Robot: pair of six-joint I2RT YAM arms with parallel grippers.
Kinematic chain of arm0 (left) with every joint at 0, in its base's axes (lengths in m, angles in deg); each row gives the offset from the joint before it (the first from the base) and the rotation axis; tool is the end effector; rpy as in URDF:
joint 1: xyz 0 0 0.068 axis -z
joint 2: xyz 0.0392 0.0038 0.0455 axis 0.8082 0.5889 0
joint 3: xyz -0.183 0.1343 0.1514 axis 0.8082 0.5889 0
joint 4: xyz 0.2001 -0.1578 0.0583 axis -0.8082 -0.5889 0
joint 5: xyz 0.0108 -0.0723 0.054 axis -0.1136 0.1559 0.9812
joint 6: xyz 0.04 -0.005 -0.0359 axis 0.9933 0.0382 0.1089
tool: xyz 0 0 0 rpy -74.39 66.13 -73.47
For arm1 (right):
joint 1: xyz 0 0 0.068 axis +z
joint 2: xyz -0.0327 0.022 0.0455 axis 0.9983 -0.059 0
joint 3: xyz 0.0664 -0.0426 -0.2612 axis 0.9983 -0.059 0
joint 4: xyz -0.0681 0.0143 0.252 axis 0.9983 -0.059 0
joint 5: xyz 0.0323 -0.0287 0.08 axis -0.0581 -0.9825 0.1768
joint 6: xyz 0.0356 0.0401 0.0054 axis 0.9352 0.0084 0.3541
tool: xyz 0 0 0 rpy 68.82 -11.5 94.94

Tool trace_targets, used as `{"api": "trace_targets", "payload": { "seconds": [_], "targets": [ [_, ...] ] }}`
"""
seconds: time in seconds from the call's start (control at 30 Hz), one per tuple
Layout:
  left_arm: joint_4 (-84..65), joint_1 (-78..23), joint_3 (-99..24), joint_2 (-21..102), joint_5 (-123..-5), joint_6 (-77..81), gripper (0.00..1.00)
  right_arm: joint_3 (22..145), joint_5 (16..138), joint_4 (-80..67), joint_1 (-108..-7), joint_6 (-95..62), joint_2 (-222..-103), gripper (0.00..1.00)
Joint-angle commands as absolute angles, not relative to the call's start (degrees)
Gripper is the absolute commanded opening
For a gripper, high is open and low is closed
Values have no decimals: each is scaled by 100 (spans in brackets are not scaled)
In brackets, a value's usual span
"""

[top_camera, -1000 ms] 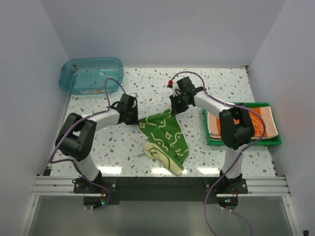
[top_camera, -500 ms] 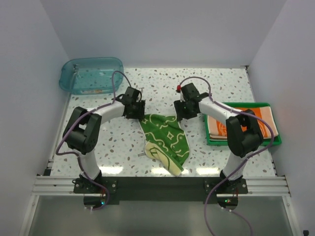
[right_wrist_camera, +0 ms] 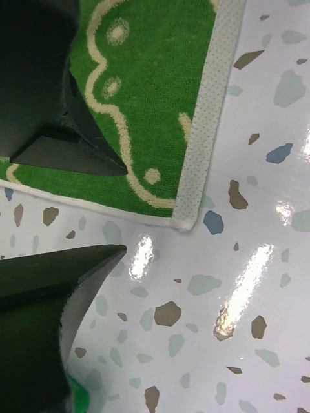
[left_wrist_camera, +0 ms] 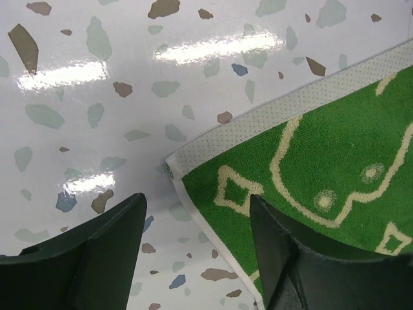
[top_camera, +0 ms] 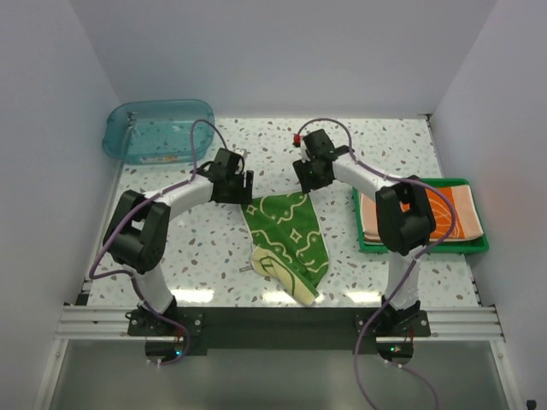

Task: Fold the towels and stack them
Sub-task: Flatten out the crumpled towel

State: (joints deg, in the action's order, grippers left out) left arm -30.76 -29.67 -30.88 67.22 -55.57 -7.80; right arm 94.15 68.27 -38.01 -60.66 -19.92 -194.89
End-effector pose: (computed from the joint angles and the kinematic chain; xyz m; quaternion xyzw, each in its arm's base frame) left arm 0.3368 -0.1517 0.1822 0.0214 0.9560 -0.1138 0.2695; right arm 0.3838 0.1864 0.2051 -0.1879 0.9450 0.0623 0.2604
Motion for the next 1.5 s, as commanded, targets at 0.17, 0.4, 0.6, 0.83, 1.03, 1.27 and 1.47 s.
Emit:
{"api": "trace_targets", "payload": {
  "seconds": [0.17, 0.4, 0.6, 0.83, 1.03, 1.27, 1.47],
  "targets": [
    [-3050, -2993, -3176, 6837, -5448, -696, 71, 9699, 6637, -3580, -6069, -2576, -19849, 57],
    [-3067, -2993, -3203, 6934, -5456, -722, 72, 9901, 6706, -3422, -6069, -2743, -20236, 54],
    [-3085, -2993, -3203, 6916, -5457, -696, 72, 9998, 6821, -3316, -6069, -2743, -20403, 48],
    [-3094, -2993, -3246, 6986, -5457, -687, 72, 10042, 6987, -3377, -6069, -2813, -20543, 47],
    [-3111, -2993, -3343, 7153, -5421, -740, 70, 10086, 7032, -3649, -6069, -2936, -20771, 38],
    [-3208, -2993, -3484, 7364, -5281, -757, 65, 9981, 6980, -3799, -6069, -2936, -20851, 3],
    [-3243, -2993, -3677, 7417, -5114, -810, 62, 9911, 6900, -3799, -6069, -2971, -20799, 0]
  ]
}}
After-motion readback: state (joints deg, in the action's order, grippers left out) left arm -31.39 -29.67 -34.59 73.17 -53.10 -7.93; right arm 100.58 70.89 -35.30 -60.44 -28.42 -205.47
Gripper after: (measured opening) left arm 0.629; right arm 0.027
